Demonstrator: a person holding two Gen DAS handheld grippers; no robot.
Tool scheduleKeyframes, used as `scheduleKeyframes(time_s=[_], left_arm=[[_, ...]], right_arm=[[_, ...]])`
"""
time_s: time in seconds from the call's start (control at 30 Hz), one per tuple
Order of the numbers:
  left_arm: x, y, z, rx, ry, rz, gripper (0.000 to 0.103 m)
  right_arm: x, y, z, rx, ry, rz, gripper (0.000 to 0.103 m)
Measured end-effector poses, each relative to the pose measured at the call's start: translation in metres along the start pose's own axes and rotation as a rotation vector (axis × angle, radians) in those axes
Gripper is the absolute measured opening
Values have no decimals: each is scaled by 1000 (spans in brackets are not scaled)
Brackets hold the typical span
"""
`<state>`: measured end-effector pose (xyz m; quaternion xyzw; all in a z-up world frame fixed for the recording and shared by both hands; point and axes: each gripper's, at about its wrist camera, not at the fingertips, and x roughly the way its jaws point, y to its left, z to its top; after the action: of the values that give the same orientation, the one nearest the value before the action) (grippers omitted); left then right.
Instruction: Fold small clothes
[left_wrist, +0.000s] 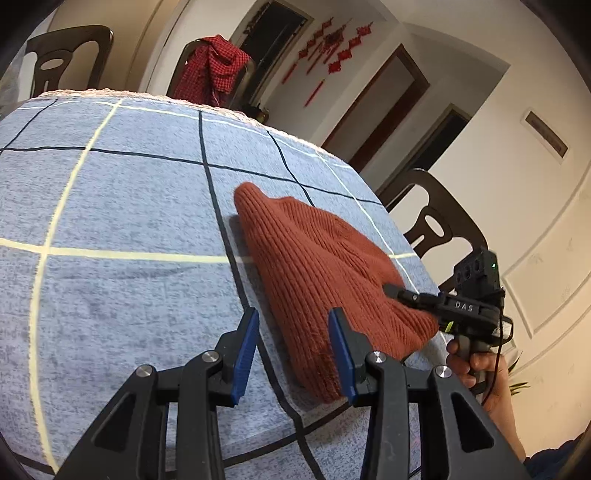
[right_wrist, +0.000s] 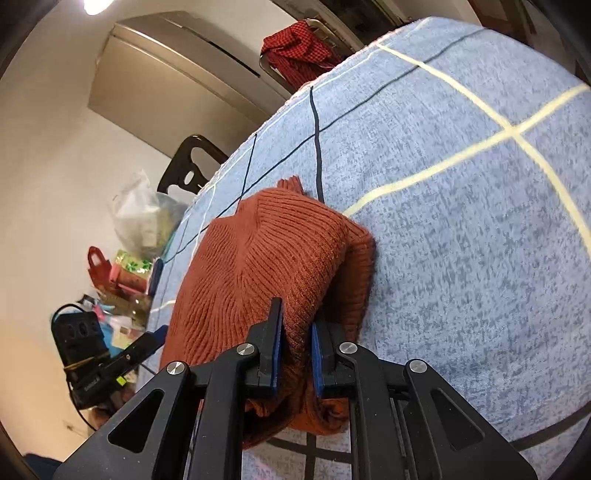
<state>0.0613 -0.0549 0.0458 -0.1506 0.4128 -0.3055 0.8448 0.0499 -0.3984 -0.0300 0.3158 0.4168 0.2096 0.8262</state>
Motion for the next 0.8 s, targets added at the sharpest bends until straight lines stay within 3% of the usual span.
scheduleKeyframes(time_s=[0.23,0.27,0.5,0.6,0.7,0.8], left_arm=[[5,-17,8,53,-8,10,42],[7,-19,9,65,-7,17,42],[25,-33,17,124,18,46,42],[36,-39,11,159,37,81,42],[44,-40,1,196,47,152,45],[44,-40,-4,221,38,183,48]], right_arm=[[-1,7,5,-37,0,-44,14],[-3,6,4,-38,-10,-61,19],[-39,38,1,-127,-130,-87,19],[-31,56,-12,-216,-77,-86,19],[-13,52,-32,-282,-2,-156,14],[-14,43,-40,-310,-37,-158,14]])
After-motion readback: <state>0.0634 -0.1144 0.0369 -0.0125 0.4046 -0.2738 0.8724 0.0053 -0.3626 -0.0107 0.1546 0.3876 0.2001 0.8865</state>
